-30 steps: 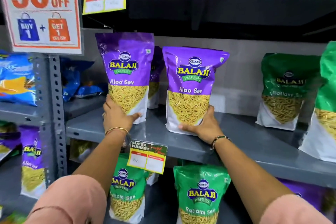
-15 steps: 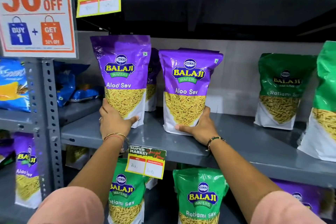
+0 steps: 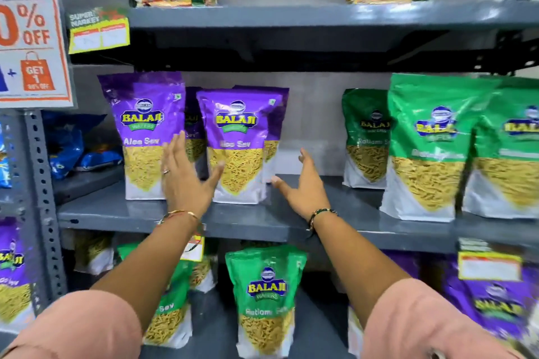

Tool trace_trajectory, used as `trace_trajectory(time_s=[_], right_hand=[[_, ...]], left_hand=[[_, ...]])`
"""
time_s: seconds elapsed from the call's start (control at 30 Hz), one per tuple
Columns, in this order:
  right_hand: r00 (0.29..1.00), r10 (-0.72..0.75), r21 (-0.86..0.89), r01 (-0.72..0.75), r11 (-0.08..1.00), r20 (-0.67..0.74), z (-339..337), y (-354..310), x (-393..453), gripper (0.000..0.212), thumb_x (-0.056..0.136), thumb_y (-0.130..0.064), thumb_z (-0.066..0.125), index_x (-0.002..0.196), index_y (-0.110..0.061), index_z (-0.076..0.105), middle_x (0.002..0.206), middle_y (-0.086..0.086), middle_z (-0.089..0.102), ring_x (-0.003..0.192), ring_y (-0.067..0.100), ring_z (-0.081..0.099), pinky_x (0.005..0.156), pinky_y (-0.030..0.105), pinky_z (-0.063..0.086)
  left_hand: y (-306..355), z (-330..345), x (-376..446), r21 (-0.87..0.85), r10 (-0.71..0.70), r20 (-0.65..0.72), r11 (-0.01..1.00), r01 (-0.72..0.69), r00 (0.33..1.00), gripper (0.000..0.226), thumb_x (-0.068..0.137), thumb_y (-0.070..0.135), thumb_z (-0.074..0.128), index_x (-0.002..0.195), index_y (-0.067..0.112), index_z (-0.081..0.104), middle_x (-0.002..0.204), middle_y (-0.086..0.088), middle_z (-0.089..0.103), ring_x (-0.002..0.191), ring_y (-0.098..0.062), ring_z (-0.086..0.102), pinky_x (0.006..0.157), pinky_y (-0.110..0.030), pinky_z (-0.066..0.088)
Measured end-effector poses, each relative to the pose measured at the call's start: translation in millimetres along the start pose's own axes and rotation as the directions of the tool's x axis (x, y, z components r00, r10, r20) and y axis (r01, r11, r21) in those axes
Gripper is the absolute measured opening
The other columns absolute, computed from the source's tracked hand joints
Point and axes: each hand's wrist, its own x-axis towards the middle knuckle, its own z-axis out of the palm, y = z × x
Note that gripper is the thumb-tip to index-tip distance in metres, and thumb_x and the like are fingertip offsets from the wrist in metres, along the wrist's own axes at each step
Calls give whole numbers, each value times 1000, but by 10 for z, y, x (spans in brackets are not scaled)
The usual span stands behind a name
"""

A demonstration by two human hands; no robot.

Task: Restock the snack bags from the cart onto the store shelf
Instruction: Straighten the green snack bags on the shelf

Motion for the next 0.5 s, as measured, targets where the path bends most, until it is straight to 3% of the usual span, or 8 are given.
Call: trace_trajectory(time_s=[0.1,0.2,0.3,0.4,0.5], right_hand=[[984,-138,-101,127,987,-112,-707,95,-149,76,83,-36,64,145,-15,24,151,5,36,138,21,34,114,32,27],[895,-341,-288,259,922,-287,-1514,317,-318,57,87,-29,56,139,-16,37,140,7,48,128,21,43,112,31,32],[777,-421,-494,165,854,-467,-2412,666,-411,58,84,-31,54,138,-19,35,136,13,48,125,22,38,109,34,31],[758,-297,-530,-75,844,-580,-3151,1065,-489,74,78,-39,61,141,-17,29,142,18,37,129,33,33,109,50,33],[803,-48,-436,-271,858,-594,-3526,1368,-486,108,67,-51,72,147,-18,9,152,23,20,141,36,18,116,49,18]], left_hand=[[755,373,-215,-120,35,19,992,-33,999,84,78,41,65,143,10,22,151,-13,29,142,-30,20,115,-38,19],[1485,818,-535,-251,6,67,968,11,998,81,77,30,67,142,7,24,147,-18,32,138,-32,25,110,-32,19],[2189,1228,-886,-345,7,168,937,52,986,85,75,31,70,141,4,23,146,-21,31,137,-33,26,110,-31,18],[2767,1611,-1192,-391,25,267,916,84,963,104,64,41,77,143,9,18,145,-23,28,135,-36,28,110,-36,22],[3099,1899,-1382,-285,-102,347,936,209,932,128,49,60,77,145,19,3,151,-23,16,140,-39,17,111,-49,26]])
